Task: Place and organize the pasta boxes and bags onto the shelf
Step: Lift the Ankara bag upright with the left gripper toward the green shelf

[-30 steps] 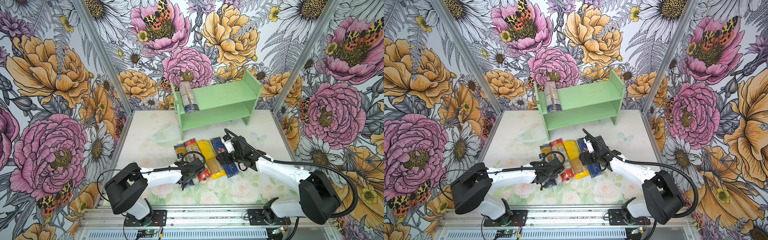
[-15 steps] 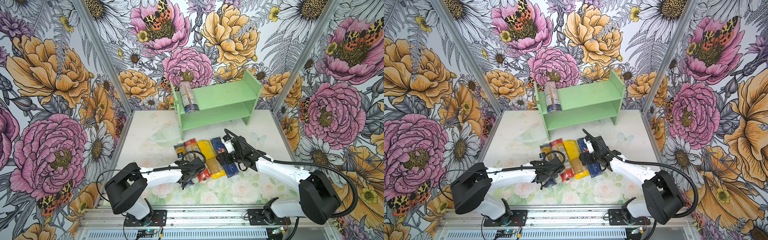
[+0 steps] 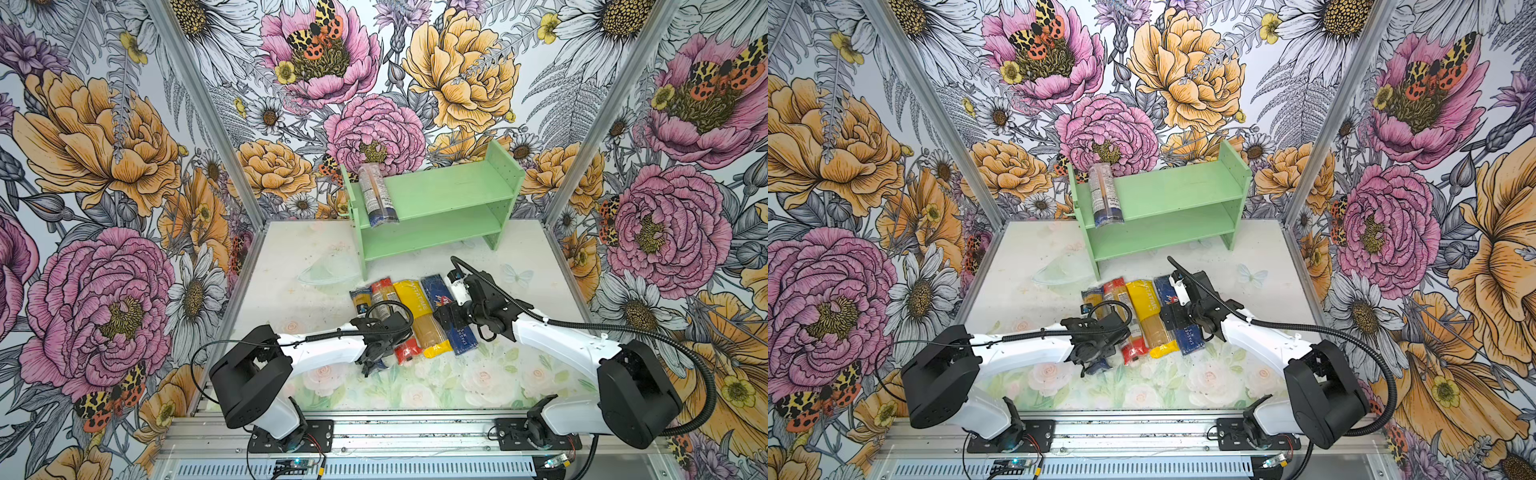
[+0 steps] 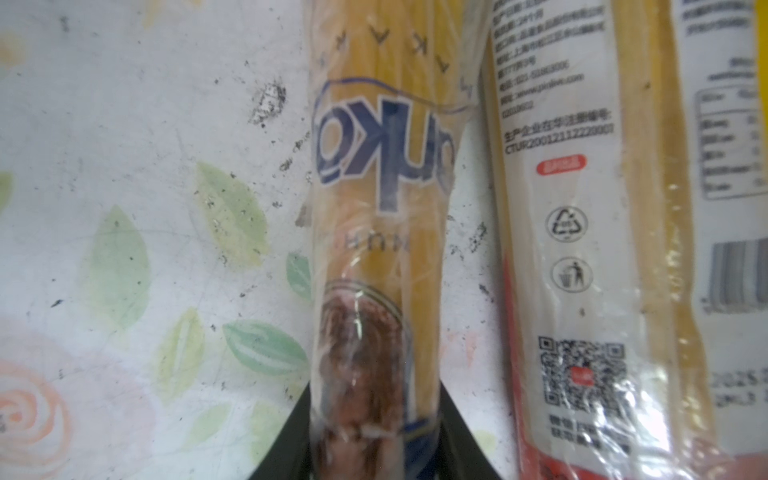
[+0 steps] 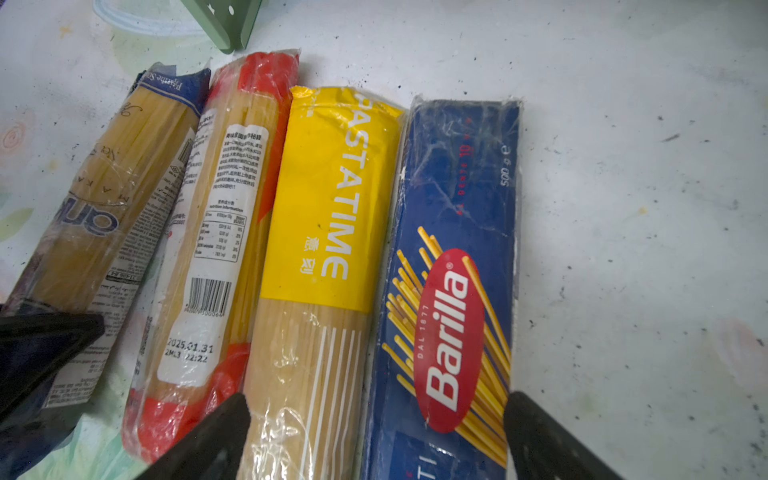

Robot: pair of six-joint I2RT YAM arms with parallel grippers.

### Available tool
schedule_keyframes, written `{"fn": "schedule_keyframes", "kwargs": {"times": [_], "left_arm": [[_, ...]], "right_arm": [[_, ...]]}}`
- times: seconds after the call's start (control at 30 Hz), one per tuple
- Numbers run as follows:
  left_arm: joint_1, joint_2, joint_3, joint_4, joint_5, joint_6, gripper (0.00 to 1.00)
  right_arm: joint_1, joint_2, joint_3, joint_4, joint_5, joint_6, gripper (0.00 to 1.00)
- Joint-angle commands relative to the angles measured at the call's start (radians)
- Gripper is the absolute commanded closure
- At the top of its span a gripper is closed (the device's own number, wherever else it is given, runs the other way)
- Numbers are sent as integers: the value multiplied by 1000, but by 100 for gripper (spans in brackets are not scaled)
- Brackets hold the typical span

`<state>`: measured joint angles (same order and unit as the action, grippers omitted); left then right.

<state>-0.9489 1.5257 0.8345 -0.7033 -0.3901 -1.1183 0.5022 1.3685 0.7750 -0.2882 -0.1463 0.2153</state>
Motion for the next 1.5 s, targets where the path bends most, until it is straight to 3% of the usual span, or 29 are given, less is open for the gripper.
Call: {"fn": "schedule_keyframes", "kwargs": {"times": [0.0,0.63,0.97,1.47], "left_arm": [[-5,-62,39,-14,-10,19,100],[7,-273,44,-103,-78,-11,100],[6,-345,105,-104,-49,60,100],[9,-540,138,-102,-139,74,100]], "right_arm": [[-10,-22,-2,0,-15,-19,2],[-27,-12,6,-5,-22,-19,3],[-36,-13,10,-11,-25,-15,3],[-56,7,26,-19,-72,-12,3]]}}
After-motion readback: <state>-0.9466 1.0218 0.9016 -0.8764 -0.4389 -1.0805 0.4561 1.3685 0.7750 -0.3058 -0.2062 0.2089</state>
